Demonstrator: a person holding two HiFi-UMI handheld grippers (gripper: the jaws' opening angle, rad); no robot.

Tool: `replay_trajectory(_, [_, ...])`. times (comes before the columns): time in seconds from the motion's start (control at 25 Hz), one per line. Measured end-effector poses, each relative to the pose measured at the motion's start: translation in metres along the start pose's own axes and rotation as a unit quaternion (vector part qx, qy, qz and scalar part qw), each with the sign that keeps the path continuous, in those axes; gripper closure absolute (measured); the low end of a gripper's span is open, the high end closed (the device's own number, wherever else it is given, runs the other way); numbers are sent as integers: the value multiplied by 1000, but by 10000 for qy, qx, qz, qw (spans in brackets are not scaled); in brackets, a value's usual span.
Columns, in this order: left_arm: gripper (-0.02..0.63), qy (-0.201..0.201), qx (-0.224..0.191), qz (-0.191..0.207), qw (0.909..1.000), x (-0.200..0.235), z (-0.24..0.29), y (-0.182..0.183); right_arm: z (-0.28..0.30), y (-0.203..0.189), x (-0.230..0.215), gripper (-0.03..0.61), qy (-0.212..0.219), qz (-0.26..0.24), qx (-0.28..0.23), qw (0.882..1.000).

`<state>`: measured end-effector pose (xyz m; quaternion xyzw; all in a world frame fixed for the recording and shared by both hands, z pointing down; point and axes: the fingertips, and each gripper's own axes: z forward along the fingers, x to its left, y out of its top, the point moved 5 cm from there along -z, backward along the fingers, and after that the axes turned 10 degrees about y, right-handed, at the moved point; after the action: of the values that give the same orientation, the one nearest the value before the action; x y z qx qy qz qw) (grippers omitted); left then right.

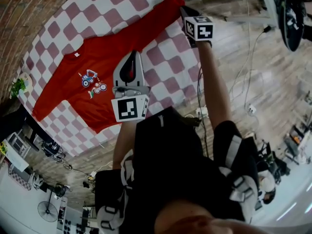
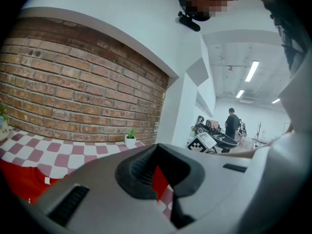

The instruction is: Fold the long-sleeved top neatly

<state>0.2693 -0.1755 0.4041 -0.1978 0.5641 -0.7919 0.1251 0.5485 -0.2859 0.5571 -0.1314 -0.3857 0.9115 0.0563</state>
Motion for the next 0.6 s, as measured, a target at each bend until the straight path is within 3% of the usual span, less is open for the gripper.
replay_trajectory(0.44, [611,197,-275,-156,9993,-2,-61,21,-67,34,49,566,37,-1136,-290,9931])
replay_trajectory(0.6, [611,253,-359,72,9990,2,-92,22,-92,44,76,566,75,-1557,-404,9869])
